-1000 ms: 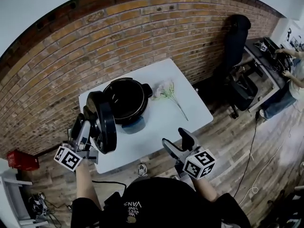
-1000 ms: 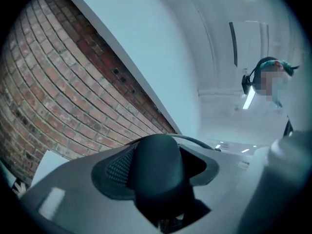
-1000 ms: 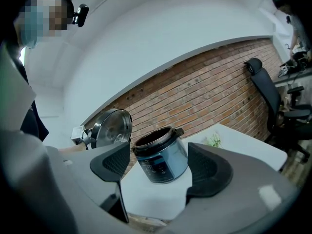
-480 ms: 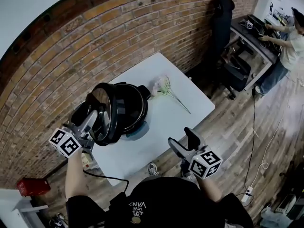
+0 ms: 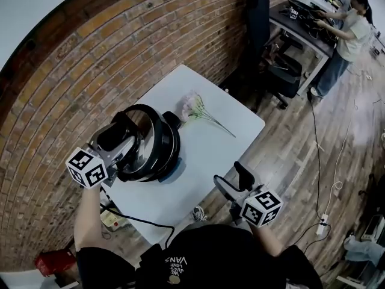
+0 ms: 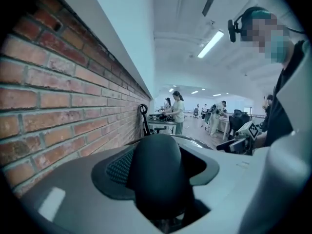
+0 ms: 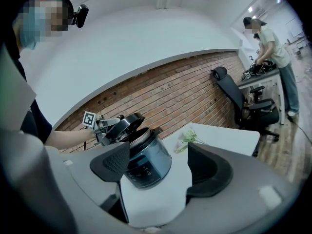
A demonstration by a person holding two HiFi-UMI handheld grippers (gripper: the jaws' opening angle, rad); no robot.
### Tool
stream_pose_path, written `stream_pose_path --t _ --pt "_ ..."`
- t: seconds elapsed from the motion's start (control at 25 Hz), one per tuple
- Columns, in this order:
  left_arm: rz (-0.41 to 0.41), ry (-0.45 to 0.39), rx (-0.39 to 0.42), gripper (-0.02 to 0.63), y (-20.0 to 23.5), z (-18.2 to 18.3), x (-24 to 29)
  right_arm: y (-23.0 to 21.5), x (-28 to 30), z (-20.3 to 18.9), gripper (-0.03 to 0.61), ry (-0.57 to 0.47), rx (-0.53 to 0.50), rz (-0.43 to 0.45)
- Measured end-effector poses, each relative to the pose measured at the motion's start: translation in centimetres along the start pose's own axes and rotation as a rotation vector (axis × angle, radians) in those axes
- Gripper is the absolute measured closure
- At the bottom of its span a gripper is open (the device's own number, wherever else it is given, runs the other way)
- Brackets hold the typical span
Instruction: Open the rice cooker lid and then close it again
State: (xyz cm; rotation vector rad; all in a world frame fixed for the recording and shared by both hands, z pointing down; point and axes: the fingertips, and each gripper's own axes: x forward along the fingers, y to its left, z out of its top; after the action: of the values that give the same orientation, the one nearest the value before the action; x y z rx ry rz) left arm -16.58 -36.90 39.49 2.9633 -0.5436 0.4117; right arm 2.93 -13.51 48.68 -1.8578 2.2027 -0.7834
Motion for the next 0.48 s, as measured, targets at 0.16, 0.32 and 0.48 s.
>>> stream_pose_path --t 0.16,0.32,0.48 --pt "-0.063 0.093 0.102 0.335 -0.8 -1.1 2.0 -0.4 -0.3 -0.2 0.215 -0.01 0.008 -0.03" --pt "-0.105 0.169 0.187 0.336 -1.7 -2.3 3.2 -0.6 -0.5 0.0 0.216 -0.016 0.007 -0.045" --pt "-0.143 0.226 0.246 0.334 -2.4 -3.3 3.9 -0.9 -0.6 0.2 0.216 -0.023 0.005 -0.051"
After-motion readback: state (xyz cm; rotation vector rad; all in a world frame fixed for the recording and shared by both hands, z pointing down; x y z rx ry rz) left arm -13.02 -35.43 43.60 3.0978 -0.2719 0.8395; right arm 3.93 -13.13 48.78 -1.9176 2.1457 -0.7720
